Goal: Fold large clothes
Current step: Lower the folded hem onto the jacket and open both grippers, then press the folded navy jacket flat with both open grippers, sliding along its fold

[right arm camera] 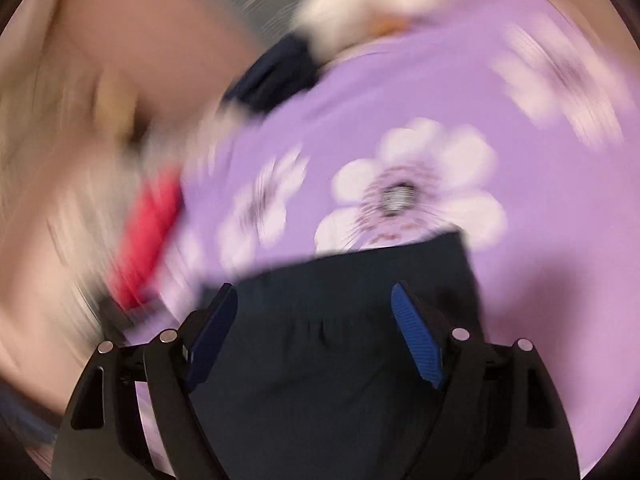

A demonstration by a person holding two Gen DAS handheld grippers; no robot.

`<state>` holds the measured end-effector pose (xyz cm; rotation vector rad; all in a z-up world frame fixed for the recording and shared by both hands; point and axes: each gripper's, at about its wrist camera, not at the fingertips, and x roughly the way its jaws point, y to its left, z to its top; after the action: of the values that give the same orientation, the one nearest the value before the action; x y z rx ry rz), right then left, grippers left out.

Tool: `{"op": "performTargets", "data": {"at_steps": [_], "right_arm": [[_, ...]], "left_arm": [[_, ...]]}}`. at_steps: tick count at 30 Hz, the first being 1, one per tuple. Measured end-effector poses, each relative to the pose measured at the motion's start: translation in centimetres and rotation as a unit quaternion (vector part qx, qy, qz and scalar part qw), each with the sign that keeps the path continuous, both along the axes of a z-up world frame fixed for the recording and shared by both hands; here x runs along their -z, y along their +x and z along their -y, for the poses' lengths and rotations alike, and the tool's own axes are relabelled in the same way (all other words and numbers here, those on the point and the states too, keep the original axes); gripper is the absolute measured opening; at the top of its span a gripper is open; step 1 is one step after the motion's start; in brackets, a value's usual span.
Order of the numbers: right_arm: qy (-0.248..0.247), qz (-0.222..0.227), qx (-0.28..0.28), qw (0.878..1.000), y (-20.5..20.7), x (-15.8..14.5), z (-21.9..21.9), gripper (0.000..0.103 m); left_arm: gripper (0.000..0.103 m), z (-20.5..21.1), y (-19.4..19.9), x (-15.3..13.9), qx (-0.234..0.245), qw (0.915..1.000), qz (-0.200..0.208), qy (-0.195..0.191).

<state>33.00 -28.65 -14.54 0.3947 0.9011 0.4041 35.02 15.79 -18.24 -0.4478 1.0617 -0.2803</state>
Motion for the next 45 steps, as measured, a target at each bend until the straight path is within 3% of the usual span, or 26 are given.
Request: {"op": "performTargets", "data": {"at_steps": [2,3,6,8,12,15,16,18,21,25,27,29,31,33,35,37,39,40,43,45], "right_arm": [[-0.1,0.028,-0.101,0.989,0.4,-0.1,-6.1,0.073],[-0.153,0.045,-0.157,0.975,0.6,0.2,-9.6,0.072],[-0.253,0.076,-0.247,0.932,1.4,1.8,-15.8,0.066],[-0.278,0.079,-0.277,0.917,2.4,2.7,-17.6,0.061],[-0.289,0.06,-0.315,0.902,4.9,4.5,-19.1,0.054],[-0.299,0.015,-0.339,0.892,6.1,6.2,-19.4,0.024],[-0.302,0.008,-0.344,0.889,6.2,6.5,-19.4,0.009],[-0.303,0.011,-0.352,0.885,5.6,6.5,-19.4,0.006],[-0.32,0.063,-0.341,0.882,4.2,5.0,-19.5,0.004],[-0.361,0.132,-0.277,0.881,5.2,3.1,-19.8,0.004],[-0.372,0.124,-0.267,0.88,6.4,3.9,-20.4,0.004],[-0.396,0.109,-0.268,0.871,7.2,6.0,-21.3,0.003],[-0.399,0.094,-0.267,0.872,7.5,7.4,-21.6,0.003],[-0.386,0.087,-0.258,0.881,7.6,7.9,-21.2,0.004],[-0.356,0.08,-0.248,0.898,7.7,7.3,-20.3,0.005],[-0.323,0.078,-0.224,0.916,7.7,5.8,-19.1,0.015],[-0.265,0.079,-0.193,0.941,7.3,3.6,-17.0,0.017],[-0.249,0.083,-0.188,0.947,7.0,2.9,-16.3,0.018],[-0.218,0.077,-0.195,0.953,5.2,1.4,-14.2,0.021],[-0.216,0.058,-0.234,0.946,3.3,1.9,-14.1,0.021]], "left_arm": [[0.079,2.1,-1.0,0.4,0.034,0.9994,0.002,0.008],[0.079,3.0,-1.5,0.8,0.048,0.9988,0.001,0.012],[0.079,4.6,-2.3,2.2,0.073,0.997,-0.006,0.024],[0.079,4.8,-2.6,3.1,0.077,0.9961,-0.013,0.04],[0.08,4.4,-2.8,3.5,0.08,0.9963,-0.01,0.029],[0.081,4.2,-2.6,3.6,0.077,0.9968,-0.01,0.018],[0.081,4.2,-2.6,3.6,0.076,0.9969,-0.01,0.015],[0.081,4.2,-2.4,3.7,0.074,0.9971,-0.009,0.012],[0.081,4.4,-2.1,3.4,0.066,0.9977,-0.004,0.013],[0.081,4.5,-0.8,3.0,0.036,0.9986,0.012,0.036],[0.082,4.5,0.1,3.0,0.023,0.9981,0.019,0.054],[0.082,4.5,1.1,3.4,0.013,0.9973,0.016,0.071],[0.082,4.4,1.8,3.6,0.009,0.9971,0.012,0.074],[0.082,4.5,1.9,3.5,0.012,0.997,0.01,0.076],[0.082,4.6,1.7,3.1,0.023,0.9971,0.012,0.072],[0.082,4.8,1.1,2.5,0.039,0.997,0.015,0.065],[0.082,5.2,0.4,2.1,0.057,0.9964,0.021,0.059],[0.082,5.5,0.1,1.9,0.065,0.9959,0.023,0.059],[0.082,7.0,-1.4,1.4,0.12,0.9917,0.022,0.041],[0.082,8.8,-2.5,1.3,0.162,0.9854,0.026,0.043]]}}
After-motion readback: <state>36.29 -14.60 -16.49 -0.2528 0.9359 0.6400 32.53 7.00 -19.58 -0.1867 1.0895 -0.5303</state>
